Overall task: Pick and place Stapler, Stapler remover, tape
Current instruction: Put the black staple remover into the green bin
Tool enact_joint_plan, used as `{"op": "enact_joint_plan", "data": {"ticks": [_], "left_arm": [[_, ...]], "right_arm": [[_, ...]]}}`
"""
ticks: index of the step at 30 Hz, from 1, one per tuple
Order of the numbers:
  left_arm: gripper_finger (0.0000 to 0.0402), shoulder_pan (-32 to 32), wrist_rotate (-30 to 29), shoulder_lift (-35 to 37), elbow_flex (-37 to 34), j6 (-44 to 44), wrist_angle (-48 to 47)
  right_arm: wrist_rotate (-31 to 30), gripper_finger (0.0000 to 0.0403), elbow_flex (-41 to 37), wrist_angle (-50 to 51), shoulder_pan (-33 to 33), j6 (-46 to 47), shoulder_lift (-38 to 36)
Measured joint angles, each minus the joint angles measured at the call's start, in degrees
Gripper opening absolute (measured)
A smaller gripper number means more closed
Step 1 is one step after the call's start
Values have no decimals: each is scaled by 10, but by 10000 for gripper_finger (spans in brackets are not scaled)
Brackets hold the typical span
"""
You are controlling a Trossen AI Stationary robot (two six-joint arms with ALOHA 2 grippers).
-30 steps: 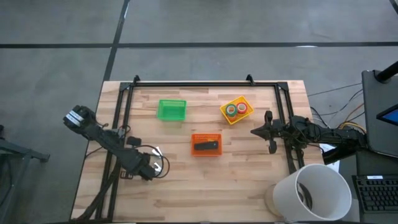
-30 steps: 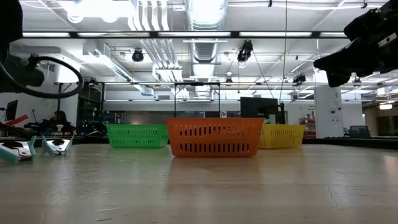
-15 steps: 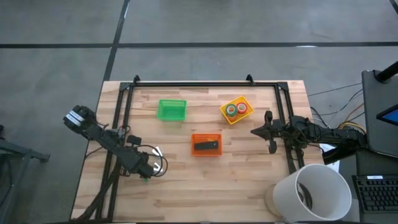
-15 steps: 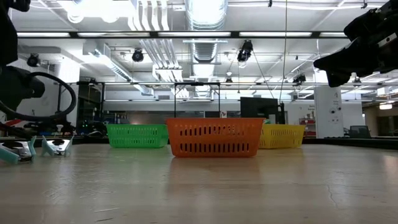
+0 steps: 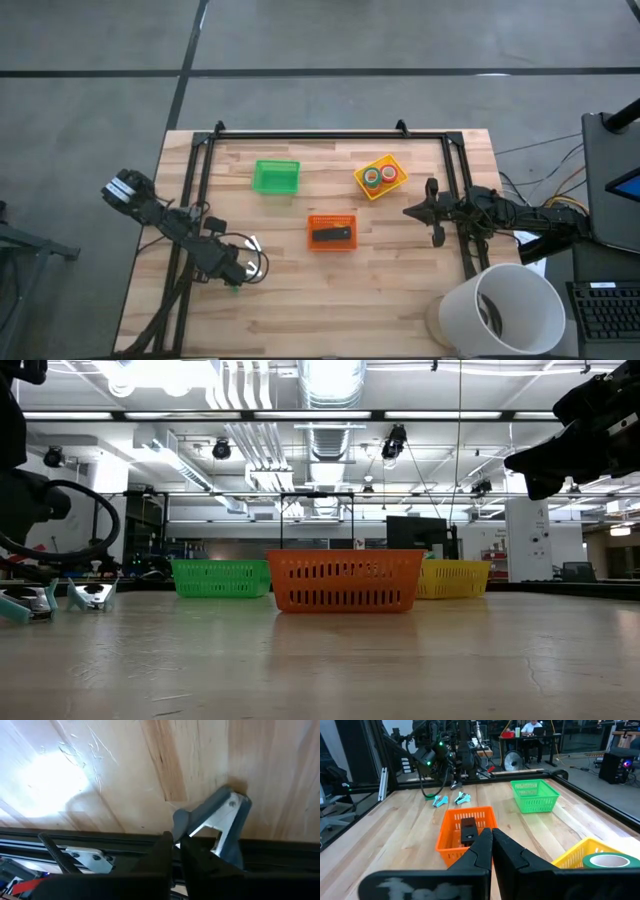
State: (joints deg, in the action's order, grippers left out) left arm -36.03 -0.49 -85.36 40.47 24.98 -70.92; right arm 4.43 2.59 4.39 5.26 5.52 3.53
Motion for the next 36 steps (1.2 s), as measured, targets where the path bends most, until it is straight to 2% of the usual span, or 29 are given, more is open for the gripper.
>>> {"op": "enact_joint_plan", "data": {"ticks": [3, 9, 15, 25, 36], "left_arm": [[9, 0, 0, 0, 0, 1, 1], [12, 2, 0, 0, 3, 26, 2], [5, 6, -10, 0, 46, 34, -39], [4, 15, -146, 0, 136, 38, -71], [3, 64, -251, 0, 189, 0, -71]], "right_arm": [[0, 8, 0, 0, 0, 0, 0], [0, 9, 0, 0, 0, 0, 0], [0, 8, 0, 0, 0, 0, 0], [0, 8, 0, 0, 0, 0, 0], [0, 8, 0, 0, 0, 0, 0]]}}
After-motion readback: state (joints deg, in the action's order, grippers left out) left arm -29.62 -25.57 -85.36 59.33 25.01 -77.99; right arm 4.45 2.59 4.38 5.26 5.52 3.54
